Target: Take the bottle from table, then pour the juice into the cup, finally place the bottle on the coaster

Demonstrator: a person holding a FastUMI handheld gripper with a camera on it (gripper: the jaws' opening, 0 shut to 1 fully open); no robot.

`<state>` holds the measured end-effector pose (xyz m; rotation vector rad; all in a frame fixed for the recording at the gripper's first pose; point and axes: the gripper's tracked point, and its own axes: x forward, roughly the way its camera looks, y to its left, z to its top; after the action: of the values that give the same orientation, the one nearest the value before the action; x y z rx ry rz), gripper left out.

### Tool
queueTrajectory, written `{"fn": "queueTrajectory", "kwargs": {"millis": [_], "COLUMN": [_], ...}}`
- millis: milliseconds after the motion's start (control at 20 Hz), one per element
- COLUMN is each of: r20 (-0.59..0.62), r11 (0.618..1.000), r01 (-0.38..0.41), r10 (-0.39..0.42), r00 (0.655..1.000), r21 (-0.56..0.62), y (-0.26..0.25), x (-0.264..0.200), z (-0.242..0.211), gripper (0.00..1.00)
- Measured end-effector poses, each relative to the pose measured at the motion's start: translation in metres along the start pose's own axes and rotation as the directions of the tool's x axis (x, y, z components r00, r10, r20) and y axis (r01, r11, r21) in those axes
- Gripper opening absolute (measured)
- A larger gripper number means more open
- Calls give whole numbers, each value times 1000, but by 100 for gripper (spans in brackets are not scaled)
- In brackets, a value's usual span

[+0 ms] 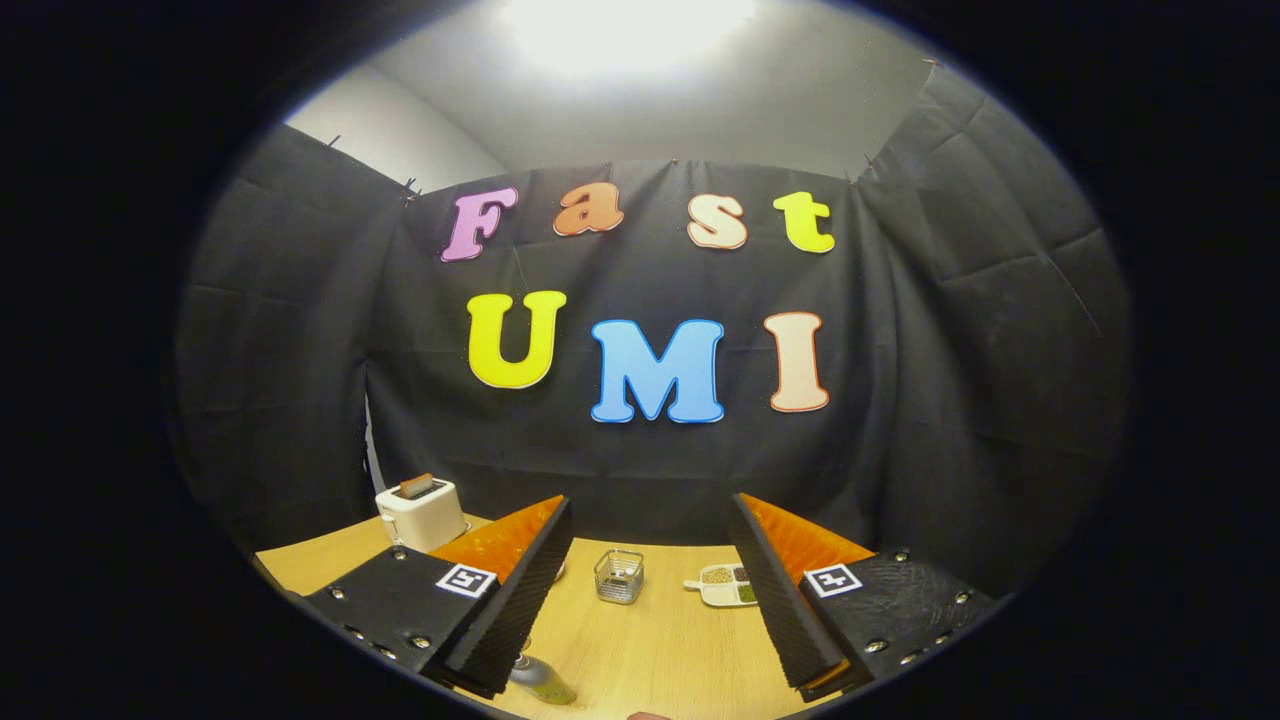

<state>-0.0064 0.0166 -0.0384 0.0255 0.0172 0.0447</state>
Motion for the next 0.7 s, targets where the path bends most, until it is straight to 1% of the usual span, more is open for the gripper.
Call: {"fn": "queueTrajectory", "kwargs": {"millis": [150,300,400,600,700], "r20": [0,32,42,43,55], "r11": [1000,999,999,994,994], "r01": [-14,-33,-42,-92,-100], "r10": [14,33,42,95,103], "r00": [1000,999,998,995,993], "r21": [-8,-2,-19,-51,-44], "y": [8,21,30,63,76], "x": [-4,-10,-13,-20,-23], "z": [-21,-48,-76,-133,-155], "gripper": [97,97,97,96,96]}}
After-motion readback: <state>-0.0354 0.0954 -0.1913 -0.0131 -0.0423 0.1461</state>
